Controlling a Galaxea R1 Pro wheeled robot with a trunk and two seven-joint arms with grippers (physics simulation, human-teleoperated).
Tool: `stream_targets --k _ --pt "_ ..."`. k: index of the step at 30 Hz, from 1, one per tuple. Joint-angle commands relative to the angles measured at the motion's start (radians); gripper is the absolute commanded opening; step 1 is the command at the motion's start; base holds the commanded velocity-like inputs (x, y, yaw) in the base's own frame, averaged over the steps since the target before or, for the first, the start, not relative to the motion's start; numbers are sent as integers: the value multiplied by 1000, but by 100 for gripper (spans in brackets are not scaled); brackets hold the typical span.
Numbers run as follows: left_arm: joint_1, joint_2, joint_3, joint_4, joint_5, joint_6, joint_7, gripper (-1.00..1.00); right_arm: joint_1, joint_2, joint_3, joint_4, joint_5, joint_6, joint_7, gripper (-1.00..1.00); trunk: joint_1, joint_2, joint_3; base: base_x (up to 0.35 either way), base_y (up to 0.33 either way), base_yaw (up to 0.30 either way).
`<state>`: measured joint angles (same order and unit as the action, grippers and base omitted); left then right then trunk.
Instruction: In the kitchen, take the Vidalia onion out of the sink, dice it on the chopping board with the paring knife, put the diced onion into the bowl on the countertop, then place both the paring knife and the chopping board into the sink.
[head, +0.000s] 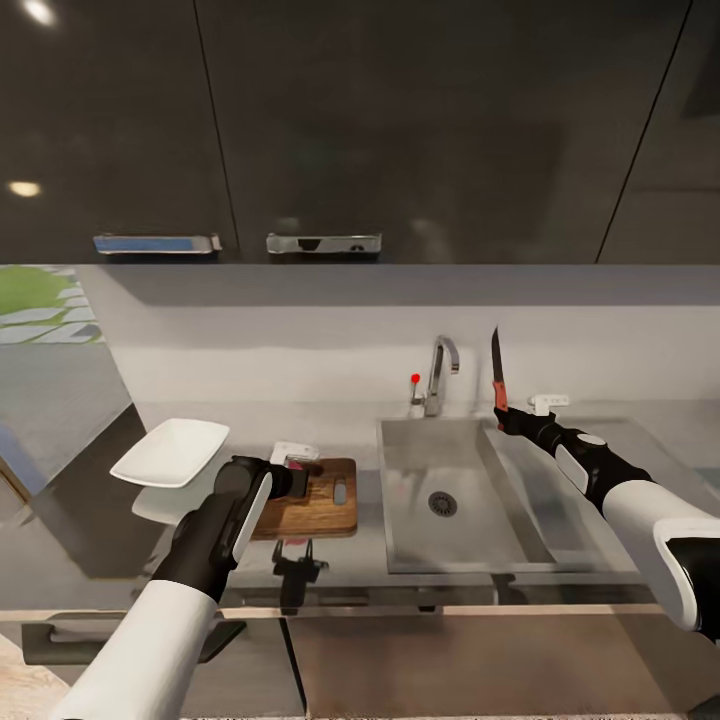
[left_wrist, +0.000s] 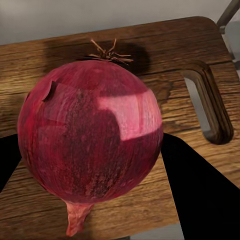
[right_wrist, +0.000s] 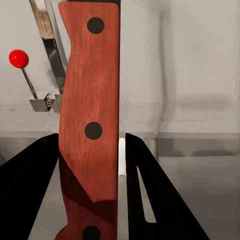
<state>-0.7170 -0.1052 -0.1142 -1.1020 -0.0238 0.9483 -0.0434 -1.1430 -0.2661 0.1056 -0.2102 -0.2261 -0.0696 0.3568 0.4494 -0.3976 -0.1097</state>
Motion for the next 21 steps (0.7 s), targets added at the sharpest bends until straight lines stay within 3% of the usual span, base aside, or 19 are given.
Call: stream_targets --k 1,21 --pt "-1 0 0 -1 -5 4 -6 -100 -1 -1 8 2 -10 -4 2 -100 1 -2 -4 0 0 0" --pt "-1 -1 1 -1 -5 4 -5 -100 -1 -1 8 2 -9 -3 2 -100 1 -2 -14 0 0 0"
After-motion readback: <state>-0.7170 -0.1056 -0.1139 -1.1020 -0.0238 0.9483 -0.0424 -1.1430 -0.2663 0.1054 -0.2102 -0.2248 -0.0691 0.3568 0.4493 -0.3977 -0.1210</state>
